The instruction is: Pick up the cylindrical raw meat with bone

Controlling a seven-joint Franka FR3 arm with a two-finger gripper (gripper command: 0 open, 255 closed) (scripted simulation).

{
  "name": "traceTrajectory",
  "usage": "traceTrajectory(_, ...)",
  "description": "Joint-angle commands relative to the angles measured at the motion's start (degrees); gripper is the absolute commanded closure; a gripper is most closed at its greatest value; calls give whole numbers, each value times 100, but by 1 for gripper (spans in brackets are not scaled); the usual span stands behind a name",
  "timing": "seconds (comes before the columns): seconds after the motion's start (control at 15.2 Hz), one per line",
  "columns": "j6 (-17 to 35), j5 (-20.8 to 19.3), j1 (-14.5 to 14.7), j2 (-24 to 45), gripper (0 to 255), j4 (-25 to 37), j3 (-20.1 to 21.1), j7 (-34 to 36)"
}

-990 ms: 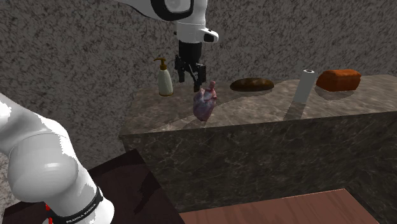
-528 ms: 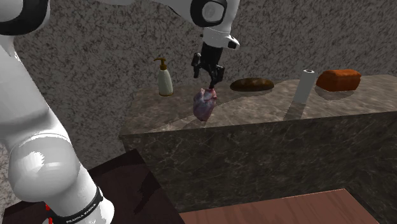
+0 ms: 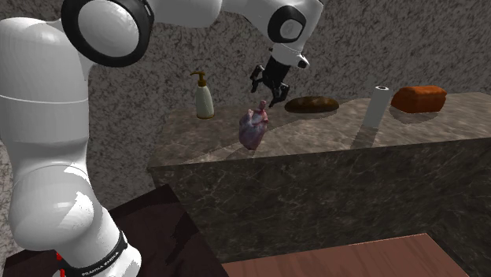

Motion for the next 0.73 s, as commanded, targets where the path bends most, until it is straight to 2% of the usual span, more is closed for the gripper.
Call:
traceTrajectory(0.0, 77, 37, -3, 66, 0, -35, 12, -54)
traceTrajectory(0.4, 396, 46, 20, 76, 0, -363, 15, -169)
traceTrajectory(0.46, 401, 46, 24, 74, 255, -369, 17, -167)
traceTrajectory(0.66, 397, 46, 23, 74, 255, -365, 17, -166)
